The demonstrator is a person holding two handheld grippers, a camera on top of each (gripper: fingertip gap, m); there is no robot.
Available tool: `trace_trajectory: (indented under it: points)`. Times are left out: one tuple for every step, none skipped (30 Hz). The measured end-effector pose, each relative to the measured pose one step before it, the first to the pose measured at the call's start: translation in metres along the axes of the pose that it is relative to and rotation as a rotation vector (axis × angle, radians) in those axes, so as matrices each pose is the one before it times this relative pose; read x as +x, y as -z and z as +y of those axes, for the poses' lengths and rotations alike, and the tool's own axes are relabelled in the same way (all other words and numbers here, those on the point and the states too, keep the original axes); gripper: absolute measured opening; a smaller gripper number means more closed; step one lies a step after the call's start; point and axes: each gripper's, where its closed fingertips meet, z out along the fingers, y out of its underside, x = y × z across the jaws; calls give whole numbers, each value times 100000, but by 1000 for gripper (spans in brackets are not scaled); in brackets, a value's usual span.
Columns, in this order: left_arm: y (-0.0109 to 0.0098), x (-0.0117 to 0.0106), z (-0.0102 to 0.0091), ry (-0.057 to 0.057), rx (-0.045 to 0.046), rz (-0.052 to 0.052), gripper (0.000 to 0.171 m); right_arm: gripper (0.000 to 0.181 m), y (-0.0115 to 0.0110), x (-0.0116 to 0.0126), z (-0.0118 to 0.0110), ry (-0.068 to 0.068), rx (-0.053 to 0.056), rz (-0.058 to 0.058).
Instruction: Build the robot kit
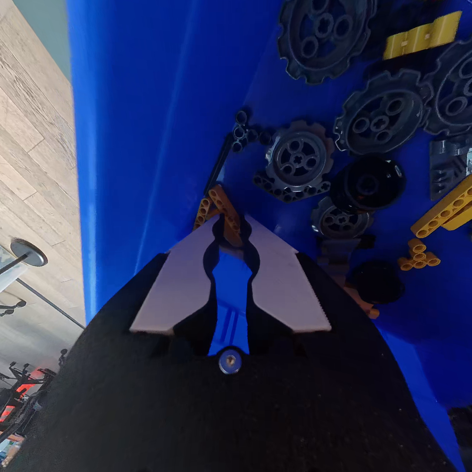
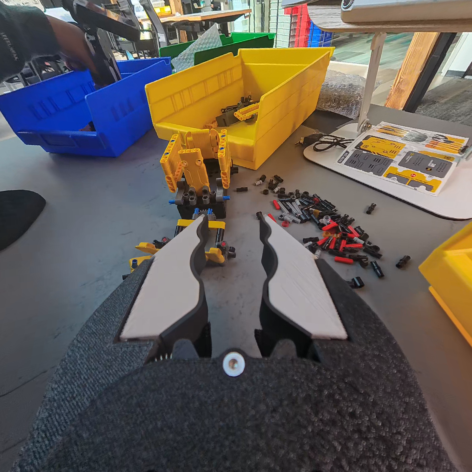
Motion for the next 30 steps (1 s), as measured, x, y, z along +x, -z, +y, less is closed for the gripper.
trace_trajectory:
  points:
    - [-88,-141,161,1517,-1024,841,11,39,-6,12,10,-157,-36,-50]
    - [10,2,-14,1672,9,1731,11,39,-1,2,3,-109,-40,-68]
    - [9,29,-11,1233,-279,1599,11,39,-7,-18,2,-32,-36,-100]
    - [-5,-41,-8,667,-395,631,11,39,2,-8,4,39,-27,-76]
    - [-19,-54,-14,593,-579,37,10,39,-5,-12,4,66,-33,-33]
    - [0,0,-8,610,-836,-27,10,39,-4,-9,4,103,-28,37]
    - [-14,39,12,462,-685,-108,11,39,9,-22,-5,149,-3,-18]
    - [-28,34,7,699,-662,-140,12,39,3,-27,15,153,-93,-47]
    - [-85,52,71,1262,-973,58,13,39,15,-5,26,139,-165,31]
    - [-251,52,347,2005,-2845,10,17,39,5,-27,19,156,-124,-49]
    - [-55,62,138,2239,-1721,77,13,39,8,-24,25,134,-168,-16]
    - [7,-165,120,1879,-1519,-1589,17,39,7,-17,26,163,-184,-48]
    - [-25,143,24,436,-619,159,13,39,14,-50,16,254,-155,-113]
    - [-10,203,-107,-521,484,531,9,39,19,-49,25,334,-120,-98]
    - [4,-1,-7,-1264,206,-719,8,39,24,-42,18,378,-142,-67]
    - [21,14,-22,-544,589,-457,8,39,32,-50,30,440,-210,-18]
    - [42,102,2,-249,883,124,7,38,26,-35,35,412,-187,29]
    - [184,460,87,-705,1139,2146,7,38,21,-57,8,395,-146,-21]
    - [495,524,-35,-962,2842,1935,7,38,33,-61,-3,450,-20,-42]
    - [873,488,-139,-879,4482,937,7,38,45,-95,-33,478,104,-96]
    - [1186,841,-199,-1169,5488,2167,7,38,49,-165,-67,558,329,-366]
    - [1444,1329,-355,-1267,6564,3890,7,38,67,-193,-95,707,523,-607]
    - [1582,1533,-451,-1706,6631,3422,7,38,60,-223,-162,981,795,-804]
    - [1583,1748,-423,-2941,5527,2873,7,38,48,-235,-233,1174,1088,-900]
    - [1496,1983,-484,-3841,4716,2767,7,39,25,-264,-265,1203,1192,-949]
    - [1357,2252,-699,-3895,4869,3426,7,39,27,-304,-293,1265,1238,-1126]
    - [1121,2630,-914,-3787,4989,5208,7,40,23,-388,-340,1405,1427,-1371]
    - [740,3018,-965,-4506,4128,6993,7,41,37,-500,-390,1742,1652,-1712]
    - [266,3163,-979,-5204,3062,7494,7,43,35,-599,-418,2298,1645,-1908]
    - [-203,3233,-1064,-5492,2576,8113,7,45,16,-674,-398,2728,1275,-2229]
